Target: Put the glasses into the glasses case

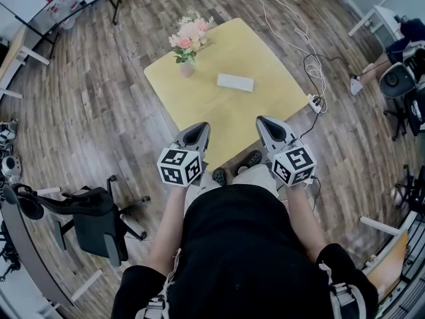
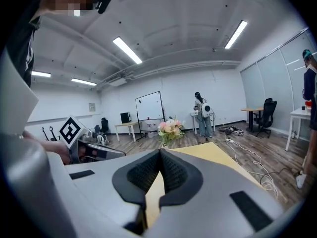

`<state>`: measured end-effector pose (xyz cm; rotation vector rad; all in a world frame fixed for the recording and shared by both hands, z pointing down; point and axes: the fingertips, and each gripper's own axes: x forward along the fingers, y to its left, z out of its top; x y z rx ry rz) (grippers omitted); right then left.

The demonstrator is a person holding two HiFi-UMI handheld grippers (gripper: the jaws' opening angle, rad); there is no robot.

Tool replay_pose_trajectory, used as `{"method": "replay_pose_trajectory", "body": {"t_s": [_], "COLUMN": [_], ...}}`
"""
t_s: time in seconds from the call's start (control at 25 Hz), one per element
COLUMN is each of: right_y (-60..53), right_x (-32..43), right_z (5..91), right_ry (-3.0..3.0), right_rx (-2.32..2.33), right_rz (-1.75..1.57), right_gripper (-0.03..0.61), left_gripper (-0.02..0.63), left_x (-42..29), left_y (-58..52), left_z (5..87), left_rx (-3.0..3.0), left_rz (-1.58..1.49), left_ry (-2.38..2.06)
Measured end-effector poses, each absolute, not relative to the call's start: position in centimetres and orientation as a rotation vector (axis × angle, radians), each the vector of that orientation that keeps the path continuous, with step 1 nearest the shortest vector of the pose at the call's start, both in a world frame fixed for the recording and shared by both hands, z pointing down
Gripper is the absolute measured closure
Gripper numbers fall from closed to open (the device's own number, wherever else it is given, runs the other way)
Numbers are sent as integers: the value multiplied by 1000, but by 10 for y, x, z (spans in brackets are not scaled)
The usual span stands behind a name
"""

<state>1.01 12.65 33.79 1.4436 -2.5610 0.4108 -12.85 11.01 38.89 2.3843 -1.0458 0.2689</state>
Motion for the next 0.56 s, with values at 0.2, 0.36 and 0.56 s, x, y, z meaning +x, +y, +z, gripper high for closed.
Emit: {"method": "replay_pose_trajectory", "body": {"t_s": [0.2, 0.36, 0.56], "right_y": [126, 125, 123], "right_x": [14, 17, 16], "right_z": [331, 330, 329], "right_ry": [-2562, -2548, -2549], "right_rx": [1431, 1419, 1412], "right_rz": [388, 377, 366], "right_gripper": [565, 565, 565], "left_gripper": [589, 589, 589], "left_x": [-123, -116, -112], "left_y": [107, 105, 102], "left_z": [389, 388, 385], "left_rx": [2381, 2373, 2390], "left_rz": [262, 258, 250], "left_ry": [-1042, -1042, -1033]}}
